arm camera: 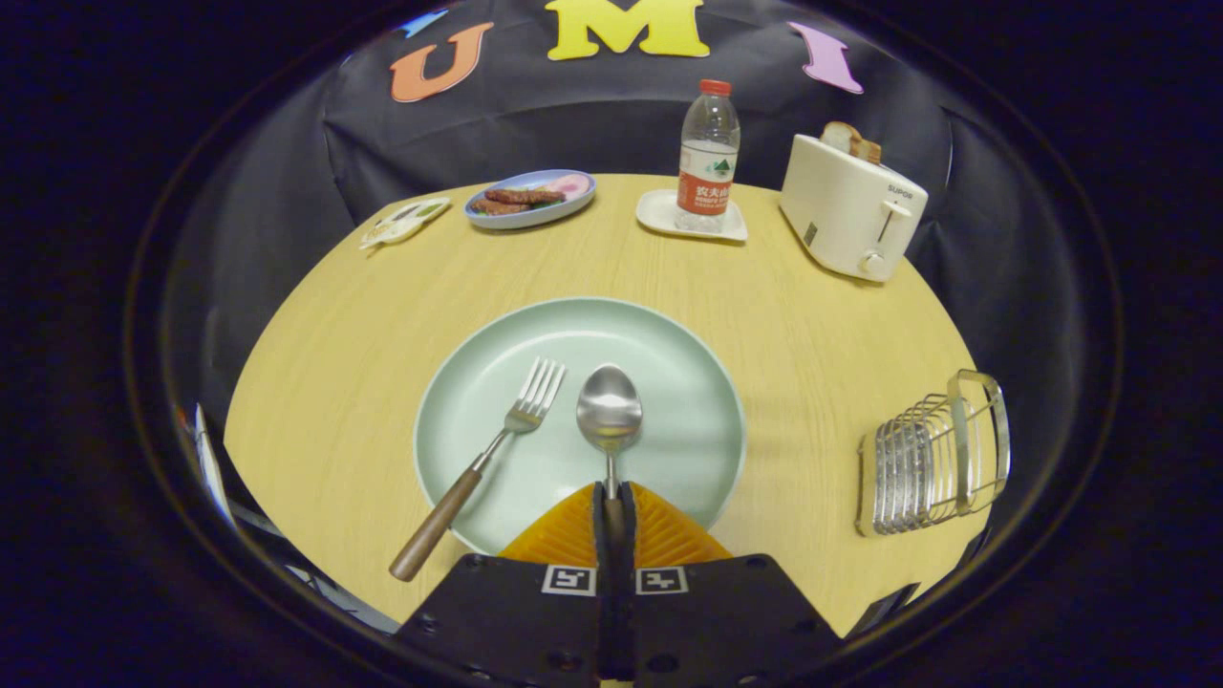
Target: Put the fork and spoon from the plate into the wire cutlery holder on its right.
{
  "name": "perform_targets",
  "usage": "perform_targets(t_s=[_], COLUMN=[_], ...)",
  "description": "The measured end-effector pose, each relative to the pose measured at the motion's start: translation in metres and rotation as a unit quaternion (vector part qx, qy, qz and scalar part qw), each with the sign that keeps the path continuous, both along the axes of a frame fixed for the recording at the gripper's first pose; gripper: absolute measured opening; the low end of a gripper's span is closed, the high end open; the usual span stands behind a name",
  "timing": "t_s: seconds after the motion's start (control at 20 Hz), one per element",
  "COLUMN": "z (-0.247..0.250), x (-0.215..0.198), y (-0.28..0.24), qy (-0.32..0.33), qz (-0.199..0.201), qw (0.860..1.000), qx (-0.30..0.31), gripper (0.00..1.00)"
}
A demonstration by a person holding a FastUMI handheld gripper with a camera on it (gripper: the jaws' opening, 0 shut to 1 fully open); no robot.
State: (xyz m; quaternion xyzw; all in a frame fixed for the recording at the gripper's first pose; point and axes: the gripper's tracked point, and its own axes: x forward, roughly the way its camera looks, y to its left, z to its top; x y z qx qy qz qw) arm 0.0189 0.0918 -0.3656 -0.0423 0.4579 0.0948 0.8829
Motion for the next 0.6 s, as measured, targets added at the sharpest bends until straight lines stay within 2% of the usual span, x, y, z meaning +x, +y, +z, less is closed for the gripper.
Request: perform_targets(t_s=[0.3, 0.45, 0.6], z=[0.102, 0.149, 0.165], x=[0.005, 0.006, -0.005], y=[-0.048, -0.101, -0.157], qy=[-0.009, -0.007, 0.023], qz=[-0.017, -0.046, -0.059], qw=[1.0, 0.999, 0.998], qx=[0.015, 0.014, -0.022], gripper=[0.0, 0.0, 0.0])
